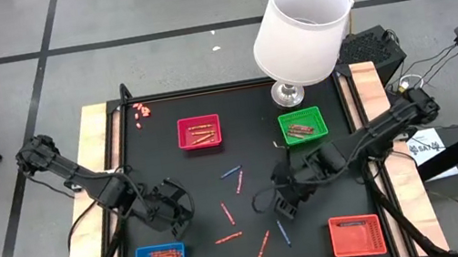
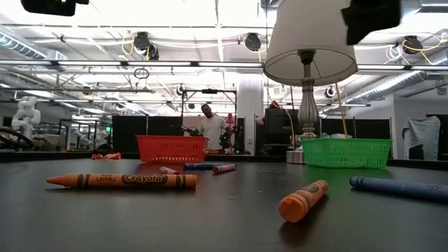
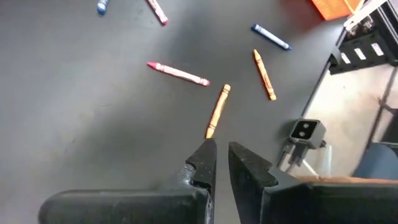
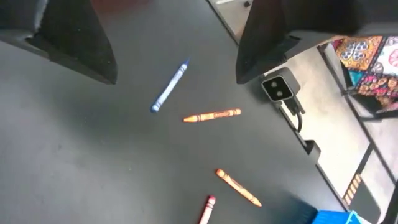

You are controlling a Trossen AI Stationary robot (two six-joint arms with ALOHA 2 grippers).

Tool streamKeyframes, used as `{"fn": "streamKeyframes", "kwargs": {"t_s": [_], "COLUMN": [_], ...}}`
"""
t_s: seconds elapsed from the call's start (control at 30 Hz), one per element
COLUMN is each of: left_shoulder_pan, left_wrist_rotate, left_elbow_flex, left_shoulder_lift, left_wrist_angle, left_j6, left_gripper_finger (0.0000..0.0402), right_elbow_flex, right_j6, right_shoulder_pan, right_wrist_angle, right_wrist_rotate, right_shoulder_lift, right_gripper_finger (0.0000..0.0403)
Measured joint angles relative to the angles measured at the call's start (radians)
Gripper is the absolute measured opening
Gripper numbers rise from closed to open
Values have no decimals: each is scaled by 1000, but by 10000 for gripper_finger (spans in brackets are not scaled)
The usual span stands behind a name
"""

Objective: Sort crayons
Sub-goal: Put the blue crayon into the orange basket

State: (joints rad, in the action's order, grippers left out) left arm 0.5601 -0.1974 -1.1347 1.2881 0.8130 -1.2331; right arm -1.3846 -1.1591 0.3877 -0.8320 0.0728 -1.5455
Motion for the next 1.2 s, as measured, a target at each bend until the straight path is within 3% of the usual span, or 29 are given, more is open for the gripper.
{"fn": "streamKeyframes", "kwargs": {"t_s": [0.3, 0.47, 0.7, 0.97, 1.2], "left_shoulder_pan": [-34, -70, -95, -67, -52], "left_wrist_rotate": [25, 26, 73, 101, 143], "left_elbow_flex": [0, 0, 0, 0, 0], "left_shoulder_lift": [0, 0, 0, 0, 0], "left_wrist_angle": [-13, -16, -21, -19, -18], "left_j6": [23, 127, 171, 177, 177], "left_gripper_finger": [42, 42, 42, 42, 42], "right_elbow_flex": [0, 0, 0, 0, 0], "right_j6": [-87, -151, -292, -355, -410], "right_shoulder_pan": [96, 139, 150, 143, 143], "right_wrist_angle": [-40, -34, -5, 88, 139], "right_wrist_rotate": [-101, -150, -147, -18, -15], "right_shoulder_lift": [-14, -41, -148, -290, -375], "right_gripper_finger": [308, 308, 308, 308, 308]}}
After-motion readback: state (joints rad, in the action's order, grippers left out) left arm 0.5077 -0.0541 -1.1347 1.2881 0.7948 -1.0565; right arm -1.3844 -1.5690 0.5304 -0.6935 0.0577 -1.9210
